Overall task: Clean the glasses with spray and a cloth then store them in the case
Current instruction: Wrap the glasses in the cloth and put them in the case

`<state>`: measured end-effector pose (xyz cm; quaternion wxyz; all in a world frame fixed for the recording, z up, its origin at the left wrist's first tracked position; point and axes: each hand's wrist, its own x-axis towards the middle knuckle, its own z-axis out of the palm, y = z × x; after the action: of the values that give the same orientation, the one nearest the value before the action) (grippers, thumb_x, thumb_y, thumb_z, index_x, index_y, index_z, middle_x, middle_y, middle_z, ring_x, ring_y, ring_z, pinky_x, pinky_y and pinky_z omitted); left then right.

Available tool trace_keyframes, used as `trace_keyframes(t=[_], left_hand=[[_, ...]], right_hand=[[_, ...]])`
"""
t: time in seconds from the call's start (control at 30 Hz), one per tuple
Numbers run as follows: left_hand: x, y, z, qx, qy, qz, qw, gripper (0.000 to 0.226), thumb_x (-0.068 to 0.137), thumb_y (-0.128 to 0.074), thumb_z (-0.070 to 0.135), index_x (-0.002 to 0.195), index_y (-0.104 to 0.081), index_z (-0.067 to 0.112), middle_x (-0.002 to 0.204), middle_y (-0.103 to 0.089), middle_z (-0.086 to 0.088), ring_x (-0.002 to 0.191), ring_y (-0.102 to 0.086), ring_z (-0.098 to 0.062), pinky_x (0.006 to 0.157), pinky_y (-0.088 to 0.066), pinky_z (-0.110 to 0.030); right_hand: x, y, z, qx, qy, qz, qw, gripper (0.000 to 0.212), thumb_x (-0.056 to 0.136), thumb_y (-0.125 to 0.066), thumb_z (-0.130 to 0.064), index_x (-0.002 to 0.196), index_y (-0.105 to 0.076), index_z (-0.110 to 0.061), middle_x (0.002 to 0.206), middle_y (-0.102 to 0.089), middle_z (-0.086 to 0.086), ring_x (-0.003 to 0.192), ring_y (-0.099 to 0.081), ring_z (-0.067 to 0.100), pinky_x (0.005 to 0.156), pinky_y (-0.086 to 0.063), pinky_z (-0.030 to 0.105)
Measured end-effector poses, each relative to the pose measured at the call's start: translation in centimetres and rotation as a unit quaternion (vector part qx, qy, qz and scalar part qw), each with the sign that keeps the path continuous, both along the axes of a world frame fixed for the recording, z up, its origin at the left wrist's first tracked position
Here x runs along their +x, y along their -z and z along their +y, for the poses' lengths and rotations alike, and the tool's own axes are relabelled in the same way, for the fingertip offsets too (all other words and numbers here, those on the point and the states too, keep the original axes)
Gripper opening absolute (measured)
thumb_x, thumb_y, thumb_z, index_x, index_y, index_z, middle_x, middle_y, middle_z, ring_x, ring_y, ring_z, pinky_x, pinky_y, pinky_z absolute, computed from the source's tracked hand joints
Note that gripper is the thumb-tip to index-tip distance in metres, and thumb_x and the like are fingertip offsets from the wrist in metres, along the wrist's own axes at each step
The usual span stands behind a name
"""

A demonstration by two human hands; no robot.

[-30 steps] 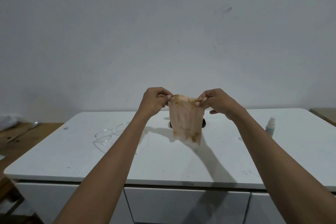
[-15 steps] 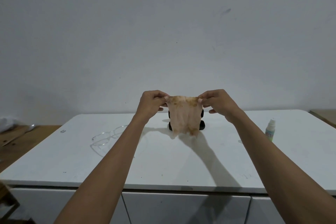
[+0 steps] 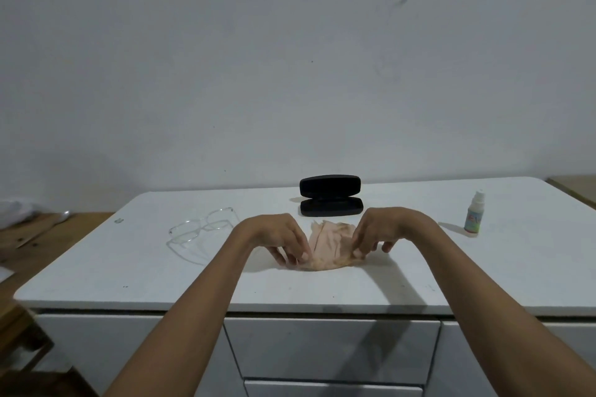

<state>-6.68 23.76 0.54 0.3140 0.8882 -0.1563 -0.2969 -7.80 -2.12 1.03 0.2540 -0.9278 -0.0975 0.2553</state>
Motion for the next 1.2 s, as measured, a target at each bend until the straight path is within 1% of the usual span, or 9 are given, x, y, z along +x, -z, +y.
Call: trace_keyframes(t=[0.07, 0.2, 0.37, 0.5, 0.63, 0.73, 0.83, 1.07, 1.2], left_hand=[[-0.5, 0.3, -0.3, 0.017, 0.007, 0.006, 1.000, 0.017, 0.085, -0.075, 0.002, 0.101, -0.081, 0.004, 0.082, -0.077, -0.005, 0.073, -0.071, -0.016, 0.070, -0.059, -0.029], [-1.5, 0.3, -0.6, 0.050, 0.027, 0.033, 0.998, 0.016, 0.085, -0.078, 0.008, 0.100, -0.081, 0.007, 0.085, -0.077, -0.006, 0.071, -0.069, -0.015, 0.069, -0.057, -0.027], [-1.8, -0.2, -0.5, 0.026, 0.021, 0.047, 0.998, 0.024, 0.092, -0.074, 0.032, 0.097, -0.079, 0.009, 0.087, -0.077, -0.007, 0.074, -0.068, -0.019, 0.071, -0.055, -0.029], [-0.1, 0.8, -0.5, -0.050, -0.103, -0.064, 0.991, 0.025, 0.095, -0.072, 0.027, 0.098, -0.076, 0.002, 0.085, -0.076, -0.009, 0.063, -0.068, -0.014, 0.060, -0.054, -0.023], [2.3, 2.8, -1.7, -0.101, -0.228, -0.176, 0.952, 0.014, 0.093, -0.073, 0.020, 0.082, -0.075, 0.011, 0.079, -0.071, -0.009, 0.056, -0.060, -0.017, 0.050, -0.050, -0.021], [3.6, 3.8, -2.6, -0.074, -0.240, -0.220, 0.943, 0.007, 0.088, -0.077, 0.021, 0.089, -0.078, 0.014, 0.080, -0.069, -0.004, 0.065, -0.062, -0.018, 0.062, -0.048, -0.023], [4.3, 4.4, -3.0, -0.035, -0.224, -0.220, 0.949, 0.026, 0.082, -0.083, 0.027, 0.103, -0.077, 0.014, 0.089, -0.068, 0.001, 0.076, -0.064, -0.017, 0.072, -0.046, -0.024], [4.9, 4.8, -3.7, -0.020, -0.204, -0.217, 0.954, 0.014, 0.075, -0.084, 0.014, 0.066, -0.074, 0.018, 0.077, -0.073, 0.001, 0.074, -0.069, -0.015, 0.064, -0.050, -0.021], [5.0, 4.7, -2.8, -0.120, -0.247, -0.178, 0.945, 0.016, 0.068, -0.080, 0.000, 0.061, -0.071, 0.011, 0.081, -0.075, -0.016, 0.077, -0.073, -0.024, 0.076, -0.064, -0.038]], right_hand=[[-0.5, 0.1, 0.3, -0.029, -0.016, 0.014, 0.999, 0.026, 0.087, -0.078, -0.011, 0.076, -0.081, -0.034, 0.079, -0.069, -0.007, 0.080, -0.059, 0.010, 0.065, -0.052, 0.022], [-1.7, -0.3, 0.4, -0.055, -0.028, 0.036, 0.997, 0.018, 0.090, -0.076, -0.014, 0.106, -0.083, -0.017, 0.086, -0.071, -0.005, 0.084, -0.062, 0.011, 0.068, -0.053, 0.023], [-2.1, -1.4, -0.5, 0.025, 0.009, 0.055, 0.998, 0.020, 0.097, -0.065, -0.023, 0.102, -0.084, -0.017, 0.091, -0.082, -0.005, 0.077, -0.066, 0.012, 0.068, -0.050, 0.024], [-0.4, -0.1, -1.0, 0.080, 0.125, -0.069, 0.986, 0.016, 0.097, -0.068, -0.022, 0.101, -0.080, -0.013, 0.085, -0.081, -0.001, 0.064, -0.066, 0.010, 0.056, -0.045, 0.021], [1.8, 2.2, -0.8, 0.098, 0.209, -0.143, 0.962, 0.018, 0.090, -0.063, -0.002, 0.088, -0.077, -0.013, 0.084, -0.074, 0.006, 0.067, -0.064, 0.017, 0.051, -0.045, 0.022], [3.1, 4.1, -0.3, 0.072, 0.225, -0.179, 0.955, 0.017, 0.091, -0.067, -0.007, 0.090, -0.079, -0.019, 0.089, -0.071, 0.005, 0.077, -0.066, 0.022, 0.065, -0.054, 0.028], [3.8, 5.1, 0.3, 0.035, 0.221, -0.200, 0.954, 0.009, 0.087, -0.077, -0.023, 0.092, -0.081, -0.030, 0.100, -0.072, 0.000, 0.091, -0.069, 0.022, 0.078, -0.055, 0.029], [4.3, 5.0, 1.2, 0.022, 0.187, -0.206, 0.960, 0.002, 0.084, -0.077, -0.019, 0.084, -0.079, -0.018, 0.095, -0.074, -0.001, 0.091, -0.068, 0.019, 0.077, -0.056, 0.030], [4.6, 4.6, 0.7, 0.084, 0.204, -0.212, 0.952, 0.009, 0.082, -0.075, -0.012, 0.074, -0.077, -0.015, 0.079, -0.073, -0.004, 0.076, -0.066, 0.013, 0.073, -0.057, 0.029]])
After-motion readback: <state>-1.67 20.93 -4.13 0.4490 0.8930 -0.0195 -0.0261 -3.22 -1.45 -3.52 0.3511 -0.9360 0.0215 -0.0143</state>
